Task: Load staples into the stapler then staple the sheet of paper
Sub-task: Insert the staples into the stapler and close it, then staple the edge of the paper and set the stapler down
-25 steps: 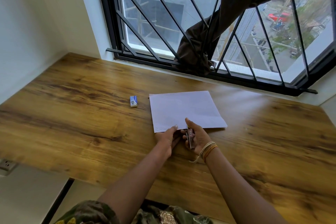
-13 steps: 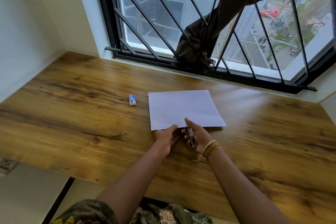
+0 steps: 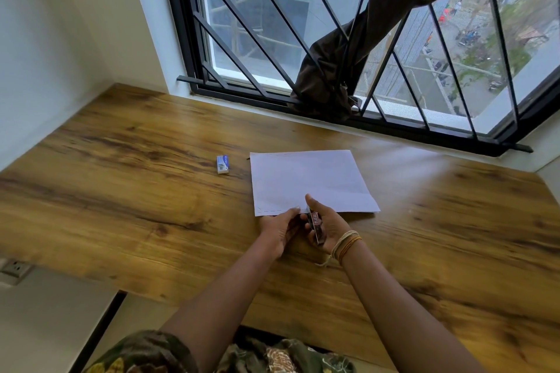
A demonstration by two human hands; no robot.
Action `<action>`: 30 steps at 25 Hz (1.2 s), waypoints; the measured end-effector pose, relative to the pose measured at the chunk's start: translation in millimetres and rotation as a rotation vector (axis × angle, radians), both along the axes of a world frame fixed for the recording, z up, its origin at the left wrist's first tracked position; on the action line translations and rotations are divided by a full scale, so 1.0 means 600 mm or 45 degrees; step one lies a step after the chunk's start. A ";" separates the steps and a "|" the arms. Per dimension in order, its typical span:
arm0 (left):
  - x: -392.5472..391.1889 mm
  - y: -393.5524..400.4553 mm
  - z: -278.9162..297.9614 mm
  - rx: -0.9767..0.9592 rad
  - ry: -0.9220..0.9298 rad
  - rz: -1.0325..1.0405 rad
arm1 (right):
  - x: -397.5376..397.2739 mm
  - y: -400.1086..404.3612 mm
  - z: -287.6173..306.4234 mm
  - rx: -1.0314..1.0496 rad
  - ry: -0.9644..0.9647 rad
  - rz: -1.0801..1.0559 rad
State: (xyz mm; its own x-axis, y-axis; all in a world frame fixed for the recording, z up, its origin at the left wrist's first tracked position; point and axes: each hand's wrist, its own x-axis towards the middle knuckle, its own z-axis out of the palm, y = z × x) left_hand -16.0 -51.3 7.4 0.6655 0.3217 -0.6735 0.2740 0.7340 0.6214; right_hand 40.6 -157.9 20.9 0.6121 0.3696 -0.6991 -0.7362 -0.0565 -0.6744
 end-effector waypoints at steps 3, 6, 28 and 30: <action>-0.001 0.000 -0.001 0.004 0.005 -0.009 | 0.001 0.000 -0.001 0.003 0.015 -0.017; 0.000 0.001 -0.003 0.006 0.010 -0.011 | 0.001 0.001 -0.004 0.014 0.018 -0.032; 0.005 0.003 -0.004 -0.046 -0.030 0.040 | -0.005 -0.037 0.015 -0.191 -0.170 -0.067; 0.005 0.004 -0.003 -0.053 -0.035 0.034 | -0.001 -0.048 0.015 -0.321 -0.249 -0.104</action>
